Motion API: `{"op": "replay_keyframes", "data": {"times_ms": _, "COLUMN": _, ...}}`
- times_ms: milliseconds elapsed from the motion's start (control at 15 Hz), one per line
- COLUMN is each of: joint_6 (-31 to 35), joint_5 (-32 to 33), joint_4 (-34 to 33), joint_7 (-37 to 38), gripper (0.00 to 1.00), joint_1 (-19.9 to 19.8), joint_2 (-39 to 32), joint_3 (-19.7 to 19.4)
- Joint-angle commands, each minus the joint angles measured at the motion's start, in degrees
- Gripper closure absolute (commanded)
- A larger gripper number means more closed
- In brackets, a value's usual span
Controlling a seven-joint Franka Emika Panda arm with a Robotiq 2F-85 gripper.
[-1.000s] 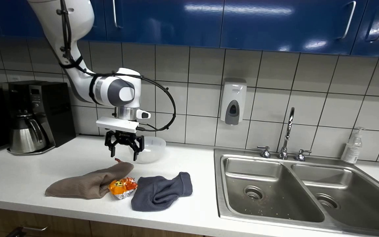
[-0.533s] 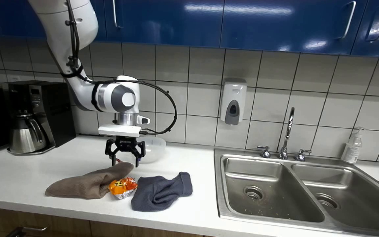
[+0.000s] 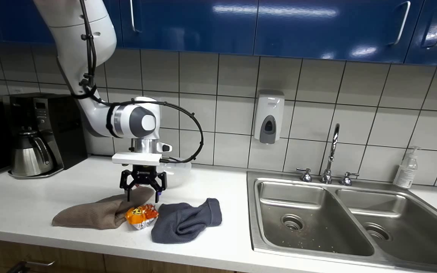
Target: Put the orange packet in the bowl
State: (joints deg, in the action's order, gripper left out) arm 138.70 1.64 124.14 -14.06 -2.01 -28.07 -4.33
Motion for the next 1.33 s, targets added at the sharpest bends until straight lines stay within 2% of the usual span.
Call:
{"op": "replay_keyframes", "data": {"times_ms": 0, "joint_6": -0.8, "joint_5": 0.9, "joint_4": -2.1, "joint_7": 5.1, "gripper": 0.0, "joint_1": -0.3, "joint_2": -2.1, "joint_3": 0.4}}
{"op": "replay_keyframes", "data": {"times_ms": 467, "joint_6": -1.9, "joint_5": 1.0, "joint_4": -3.9, "joint_7": 8.9, "gripper": 0.0, "joint_1": -0.1, "joint_2": -3.9, "joint_3": 0.4}}
{"op": "replay_keyframes", "data": {"times_ms": 533, "joint_6": -1.9, "joint_5": 0.8, "joint_4": -4.0, "joint_7": 8.8, "gripper": 0.25, "joint_1": -0.1, "joint_2": -4.0, "joint_3": 0.5}}
{"op": "replay_keyframes", "data": {"times_ms": 600, "joint_6": -2.0, "joint_5": 0.8, "joint_4": -4.1, "joint_7": 8.7, "gripper": 0.27, "joint_1": -0.2, "joint_2": -4.2, "joint_3": 0.6}}
{"op": "replay_keyframes", "data": {"times_ms": 1200, "joint_6": -2.9, "joint_5": 0.7, "joint_4": -3.9, "joint_7": 8.3, "gripper": 0.97, "joint_1": -0.4, "joint_2": -4.1, "joint_3": 0.7}}
{"op": "replay_keyframes", "data": {"times_ms": 1267, "joint_6": -2.9, "joint_5": 0.6, "joint_4": -3.8, "joint_7": 8.2, "gripper": 1.0, "joint_1": -0.4, "joint_2": -4.0, "joint_3": 0.7}}
